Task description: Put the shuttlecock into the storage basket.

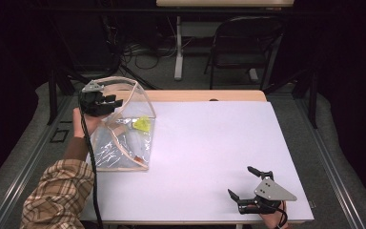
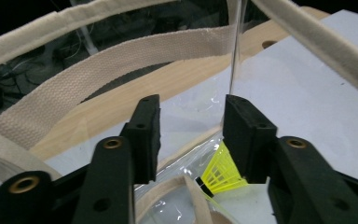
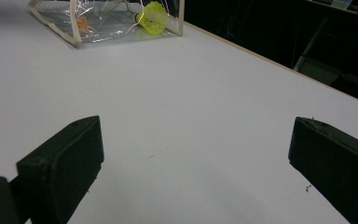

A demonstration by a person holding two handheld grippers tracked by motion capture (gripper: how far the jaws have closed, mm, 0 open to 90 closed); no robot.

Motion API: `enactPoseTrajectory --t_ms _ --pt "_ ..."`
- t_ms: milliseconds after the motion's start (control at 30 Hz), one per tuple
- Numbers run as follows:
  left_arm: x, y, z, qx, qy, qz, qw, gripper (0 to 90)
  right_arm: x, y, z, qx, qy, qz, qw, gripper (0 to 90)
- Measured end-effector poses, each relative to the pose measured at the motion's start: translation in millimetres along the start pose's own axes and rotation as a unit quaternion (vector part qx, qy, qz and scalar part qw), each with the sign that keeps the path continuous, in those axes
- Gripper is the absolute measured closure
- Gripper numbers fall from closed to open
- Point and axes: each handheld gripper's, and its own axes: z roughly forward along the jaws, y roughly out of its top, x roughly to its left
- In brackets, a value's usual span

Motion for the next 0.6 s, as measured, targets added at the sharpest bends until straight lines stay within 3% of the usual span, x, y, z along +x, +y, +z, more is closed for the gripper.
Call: enactPoseTrajectory --t_ms 367,600 --pt "-7.1 6.6 -18.0 -0.023 0.017 -0.003 0.9996 23.6 0.0 -0.3 0.5 0.001 0.000 0.000 1.0000 2.8" --pt "-15.2 11.8 -28.0 -0.032 0.025 0.010 0.9991 15.9 -0.2 -0.5 0.2 0.001 0.001 0.000 1.0000 2.9"
